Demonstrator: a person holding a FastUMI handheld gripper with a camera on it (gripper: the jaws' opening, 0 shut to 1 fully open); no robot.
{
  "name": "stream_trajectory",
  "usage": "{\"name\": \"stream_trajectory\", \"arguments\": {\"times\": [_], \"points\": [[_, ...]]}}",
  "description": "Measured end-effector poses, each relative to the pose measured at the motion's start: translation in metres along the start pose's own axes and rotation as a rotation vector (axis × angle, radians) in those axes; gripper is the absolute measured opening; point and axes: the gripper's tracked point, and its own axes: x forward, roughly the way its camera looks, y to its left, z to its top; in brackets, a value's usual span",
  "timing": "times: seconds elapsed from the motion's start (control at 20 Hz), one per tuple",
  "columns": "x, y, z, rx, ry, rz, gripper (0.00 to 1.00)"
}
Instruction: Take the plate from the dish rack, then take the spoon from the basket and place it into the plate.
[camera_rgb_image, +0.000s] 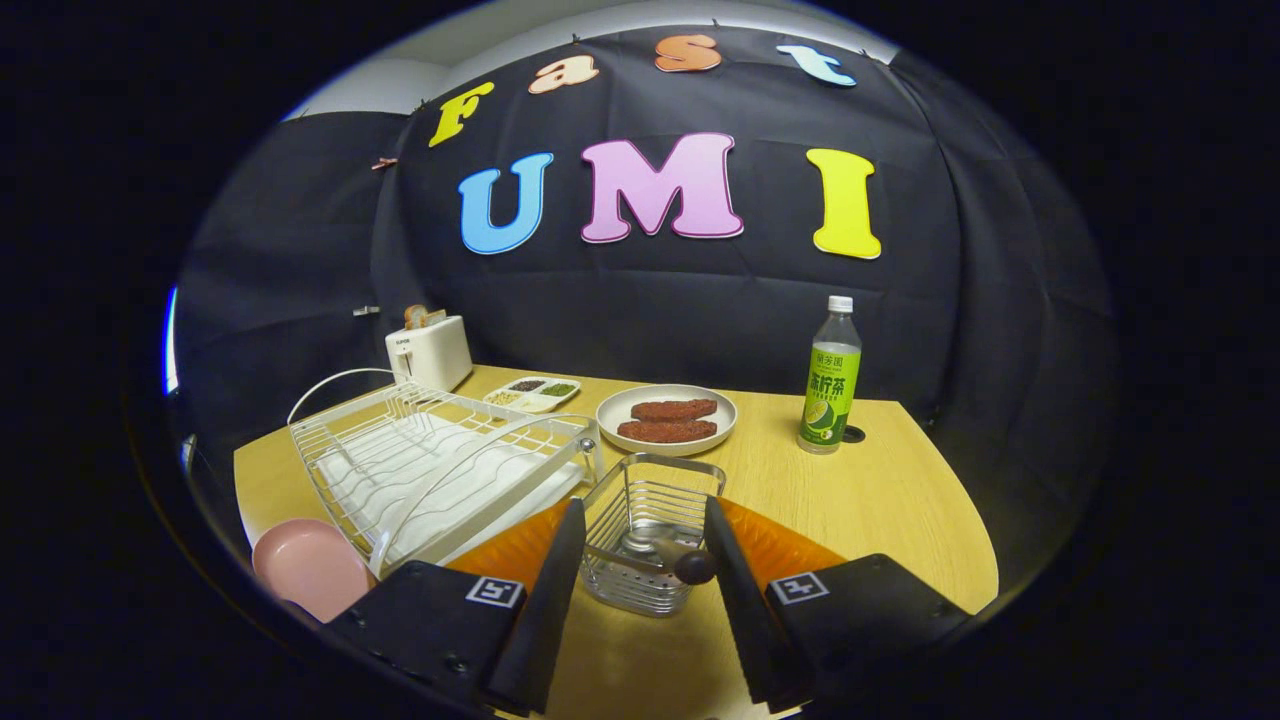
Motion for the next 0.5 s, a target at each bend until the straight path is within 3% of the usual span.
{"name": "stream_trajectory", "arguments": {"times": [0.05, 0.15, 0.2, 0.5], "points": [[0.003, -0.005, 0.000, -0.010, -0.004, -0.023, 0.73], [0.002, -0.009, 0.000, -0.008, -0.006, -0.038, 0.51], [0.000, -0.008, 0.000, -0.004, -0.005, -0.037, 0.46], [-0.006, 0.005, 0.002, -0.048, -0.022, -0.005, 0.44]]}}
